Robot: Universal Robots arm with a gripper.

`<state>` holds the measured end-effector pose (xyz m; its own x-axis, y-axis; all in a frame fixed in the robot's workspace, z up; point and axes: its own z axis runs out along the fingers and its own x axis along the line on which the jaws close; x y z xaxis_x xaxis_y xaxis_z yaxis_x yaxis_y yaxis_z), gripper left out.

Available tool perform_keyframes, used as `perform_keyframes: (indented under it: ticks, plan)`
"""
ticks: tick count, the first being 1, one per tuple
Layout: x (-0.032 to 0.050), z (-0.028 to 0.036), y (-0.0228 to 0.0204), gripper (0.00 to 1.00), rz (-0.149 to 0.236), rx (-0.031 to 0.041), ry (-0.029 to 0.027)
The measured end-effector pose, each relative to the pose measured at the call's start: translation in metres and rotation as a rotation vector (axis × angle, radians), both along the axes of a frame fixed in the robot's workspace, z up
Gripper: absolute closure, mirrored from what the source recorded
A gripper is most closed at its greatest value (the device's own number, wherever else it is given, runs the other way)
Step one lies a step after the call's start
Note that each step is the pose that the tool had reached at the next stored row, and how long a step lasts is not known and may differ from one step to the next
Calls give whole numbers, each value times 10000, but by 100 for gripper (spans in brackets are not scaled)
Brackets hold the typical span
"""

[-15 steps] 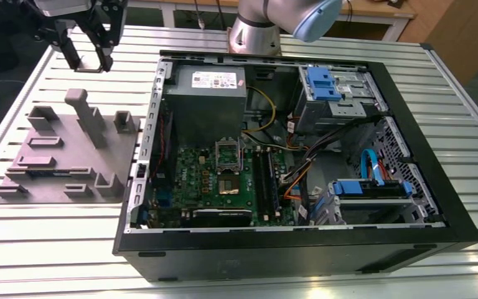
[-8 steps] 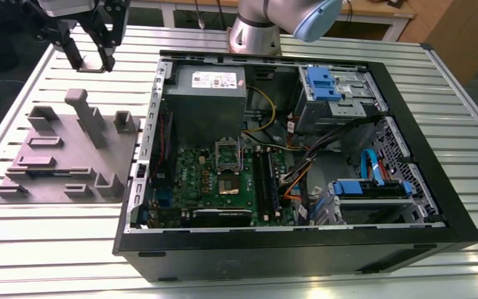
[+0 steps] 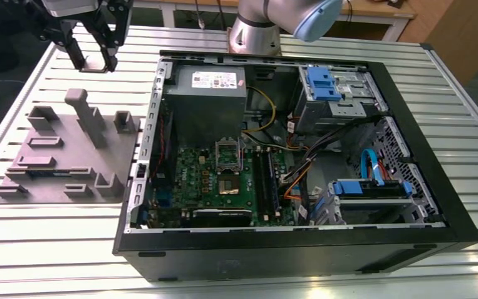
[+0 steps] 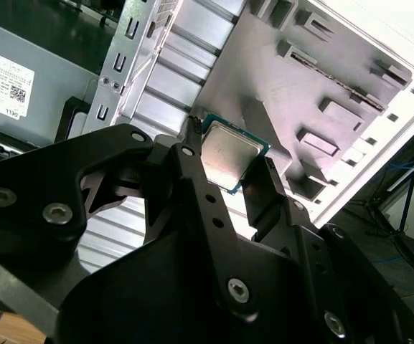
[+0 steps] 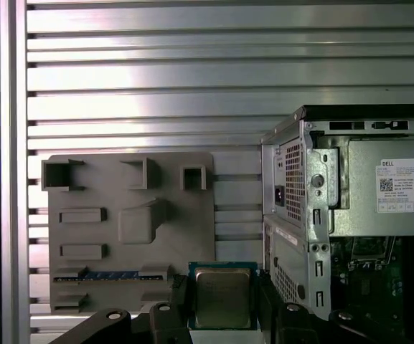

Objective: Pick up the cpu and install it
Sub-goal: 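Pick up the cpu and move it towards the insertion slot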

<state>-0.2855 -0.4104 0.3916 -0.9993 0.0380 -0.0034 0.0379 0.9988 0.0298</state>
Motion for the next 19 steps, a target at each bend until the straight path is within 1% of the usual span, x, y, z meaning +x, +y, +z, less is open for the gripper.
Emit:
perform_keyframes:
  ticks: [19]
  plan:
    - [79,-1,0,53,0,1,-1]
